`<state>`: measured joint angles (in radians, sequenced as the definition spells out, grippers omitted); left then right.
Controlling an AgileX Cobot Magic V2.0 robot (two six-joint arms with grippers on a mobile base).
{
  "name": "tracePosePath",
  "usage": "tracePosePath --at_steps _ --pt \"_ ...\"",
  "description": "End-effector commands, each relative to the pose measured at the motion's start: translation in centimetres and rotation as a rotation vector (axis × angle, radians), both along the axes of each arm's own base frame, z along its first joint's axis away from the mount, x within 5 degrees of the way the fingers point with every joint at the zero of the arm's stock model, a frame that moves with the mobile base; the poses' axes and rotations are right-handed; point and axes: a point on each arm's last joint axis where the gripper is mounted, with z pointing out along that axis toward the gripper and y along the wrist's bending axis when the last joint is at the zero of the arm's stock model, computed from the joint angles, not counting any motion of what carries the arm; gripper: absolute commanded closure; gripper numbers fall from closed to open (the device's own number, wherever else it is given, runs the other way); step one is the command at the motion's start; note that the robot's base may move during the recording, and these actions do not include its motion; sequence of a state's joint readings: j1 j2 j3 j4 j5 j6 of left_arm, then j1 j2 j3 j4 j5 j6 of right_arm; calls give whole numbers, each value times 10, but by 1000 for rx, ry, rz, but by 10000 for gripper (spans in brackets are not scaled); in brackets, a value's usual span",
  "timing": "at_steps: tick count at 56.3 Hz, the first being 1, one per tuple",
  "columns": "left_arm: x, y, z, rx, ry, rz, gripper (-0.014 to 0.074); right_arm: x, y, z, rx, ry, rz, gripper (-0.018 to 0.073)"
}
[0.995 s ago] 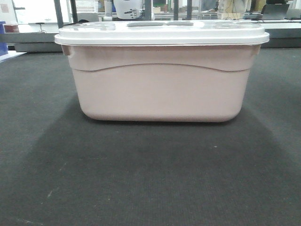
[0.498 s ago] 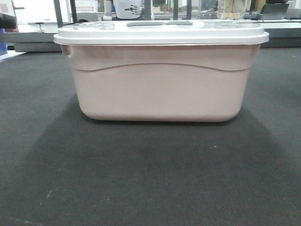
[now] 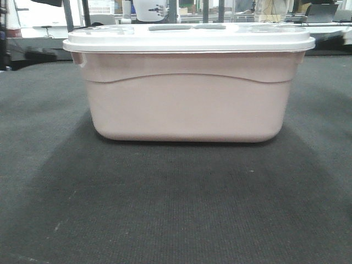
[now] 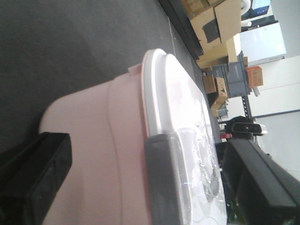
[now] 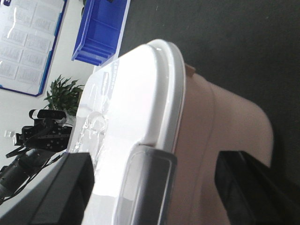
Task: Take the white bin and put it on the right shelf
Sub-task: 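Clamp both grippers onto the white lid rims at the bin ends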
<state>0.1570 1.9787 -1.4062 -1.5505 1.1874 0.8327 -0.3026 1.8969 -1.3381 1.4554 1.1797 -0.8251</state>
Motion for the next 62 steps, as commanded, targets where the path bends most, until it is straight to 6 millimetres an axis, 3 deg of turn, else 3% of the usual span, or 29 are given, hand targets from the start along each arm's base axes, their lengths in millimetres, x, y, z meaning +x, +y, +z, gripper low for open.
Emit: tracePosePath --at_steps 1,18,36,41,47,56,62 --pt "-13 -17 45 -149 -127 -119 61 -9 19 39 120 -131 125 -67" --pt "-14 -49 46 -170 -121 -165 97 -8 53 39 117 -134 205 -67" --pt "-14 -57 46 -165 -118 -171 121 -8 58 38 113 -134 213 -56" --pt "-14 -58 46 -165 -118 -173 183 -8 58 38 113 -134 213 30" --pt "-16 -59 46 -171 -117 -188 293 -8 58 38 113 -134 213 207" --pt "-18 -61 47 -185 -117 -216 526 -8 58 38 113 -134 213 462" --pt "-18 -62 47 -187 -113 -218 671 -8 59 38 115 -134 217 500"
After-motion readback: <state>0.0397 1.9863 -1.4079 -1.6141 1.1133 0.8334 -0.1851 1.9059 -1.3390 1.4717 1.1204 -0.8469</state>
